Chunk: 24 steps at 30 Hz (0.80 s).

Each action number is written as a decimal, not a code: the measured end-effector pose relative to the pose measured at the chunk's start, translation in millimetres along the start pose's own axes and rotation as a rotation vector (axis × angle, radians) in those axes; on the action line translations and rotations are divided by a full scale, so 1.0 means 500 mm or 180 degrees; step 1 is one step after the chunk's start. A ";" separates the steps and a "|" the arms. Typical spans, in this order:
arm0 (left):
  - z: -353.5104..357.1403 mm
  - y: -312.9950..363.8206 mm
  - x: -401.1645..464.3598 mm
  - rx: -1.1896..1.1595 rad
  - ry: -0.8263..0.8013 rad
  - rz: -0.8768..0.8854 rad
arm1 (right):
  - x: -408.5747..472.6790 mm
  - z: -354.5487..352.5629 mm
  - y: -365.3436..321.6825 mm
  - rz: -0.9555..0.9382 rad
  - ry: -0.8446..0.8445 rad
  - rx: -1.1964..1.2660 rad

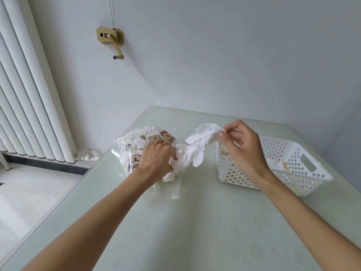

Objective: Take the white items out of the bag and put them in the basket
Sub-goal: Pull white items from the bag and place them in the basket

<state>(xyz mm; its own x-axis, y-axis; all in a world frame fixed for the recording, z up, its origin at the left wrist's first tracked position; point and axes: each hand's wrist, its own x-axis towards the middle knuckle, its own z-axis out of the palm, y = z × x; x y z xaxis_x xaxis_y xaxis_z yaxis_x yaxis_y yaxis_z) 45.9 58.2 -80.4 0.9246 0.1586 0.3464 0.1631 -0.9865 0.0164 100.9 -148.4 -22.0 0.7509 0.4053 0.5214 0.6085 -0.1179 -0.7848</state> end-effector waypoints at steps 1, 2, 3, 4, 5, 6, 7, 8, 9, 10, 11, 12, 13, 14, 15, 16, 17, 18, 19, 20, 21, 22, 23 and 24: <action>0.001 -0.001 0.000 0.0015 -0.0038 0.0014 | 0.001 -0.004 -0.004 0.0007 0.0014 0.0048; 0.000 -0.002 0.001 0.0006 -0.0074 0.0014 | 0.004 -0.008 -0.004 0.0016 0.0024 0.0050; 0.000 -0.004 0.001 -0.0021 -0.0102 0.0019 | 0.006 -0.012 -0.004 0.0031 0.0011 0.0008; -0.001 -0.006 0.003 -0.0033 -0.0130 0.0039 | 0.010 -0.016 -0.004 0.0068 -0.0041 -0.0045; -0.003 -0.007 0.002 -0.0018 -0.0179 0.0060 | 0.014 -0.019 -0.005 0.0127 -0.0127 -0.0079; -0.007 -0.009 0.002 -0.0011 -0.0228 0.0086 | 0.019 -0.020 -0.005 0.0196 -0.0172 -0.0077; -0.010 -0.011 0.002 -0.0041 -0.0272 0.0101 | 0.023 -0.021 -0.007 0.0258 -0.0140 -0.0023; -0.014 -0.011 0.001 -0.0088 -0.0305 0.0096 | 0.029 -0.023 -0.009 0.0286 -0.0054 0.0077; -0.017 -0.011 0.001 -0.0108 -0.0317 0.0082 | 0.035 -0.026 -0.015 0.0278 0.0036 0.0197; -0.018 -0.010 -0.001 -0.0086 -0.0309 0.0076 | 0.040 -0.027 -0.021 0.0250 0.0117 0.0308; -0.018 -0.009 -0.002 -0.0043 -0.0291 0.0076 | 0.045 -0.030 -0.029 0.0210 0.0197 0.0410; -0.016 -0.007 -0.004 -0.0001 -0.0272 0.0081 | 0.049 -0.034 -0.035 0.0172 0.0301 0.0509; -0.014 -0.005 -0.004 0.0014 -0.0256 0.0077 | 0.053 -0.039 -0.040 0.0150 0.0415 0.0586; -0.012 -0.003 -0.004 0.0010 -0.0258 0.0059 | 0.058 -0.045 -0.043 0.0160 0.0486 0.0605; -0.010 -0.001 -0.003 -0.0011 -0.0270 0.0039 | 0.062 -0.050 -0.045 0.0214 0.0478 0.0557; -0.010 -0.001 -0.002 -0.0034 -0.0281 0.0025 | 0.065 -0.055 -0.045 0.0295 0.0402 0.0452; -0.012 -0.001 0.000 -0.0052 -0.0289 0.0019 | 0.067 -0.058 -0.043 0.0374 0.0308 0.0338; -0.015 -0.002 0.000 -0.0075 -0.0308 0.0008 | 0.068 -0.061 -0.039 0.0434 0.0242 0.0249; -0.017 -0.002 0.002 -0.0127 -0.0350 -0.0008 | 0.069 -0.065 -0.037 0.0474 0.0212 0.0195; -0.021 -0.004 0.002 -0.0199 -0.0452 -0.0032 | 0.069 -0.068 -0.036 0.0512 0.0187 0.0156; -0.028 -0.007 0.000 -0.0283 -0.0598 -0.0055 | 0.069 -0.072 -0.036 0.0563 0.0141 0.0127; -0.039 -0.010 -0.004 -0.0355 -0.0791 -0.0083 | 0.067 -0.077 -0.037 0.0626 0.0071 0.0122; -0.054 -0.014 -0.008 -0.0391 -0.0993 -0.0095 | 0.065 -0.084 -0.037 0.0715 -0.0020 0.0180; -0.073 -0.017 -0.012 -0.0407 -0.1166 -0.0116 | 0.062 -0.093 -0.038 0.0834 -0.0123 0.0291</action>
<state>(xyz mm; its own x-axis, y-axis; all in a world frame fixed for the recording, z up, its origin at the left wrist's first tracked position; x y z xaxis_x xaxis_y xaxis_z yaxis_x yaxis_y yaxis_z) 26.4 64.0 -48.4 0.9845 0.1751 -0.0140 0.1752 -0.9734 0.1474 124.5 -175.5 24.7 0.8681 0.4064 0.2849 0.3680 -0.1417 -0.9190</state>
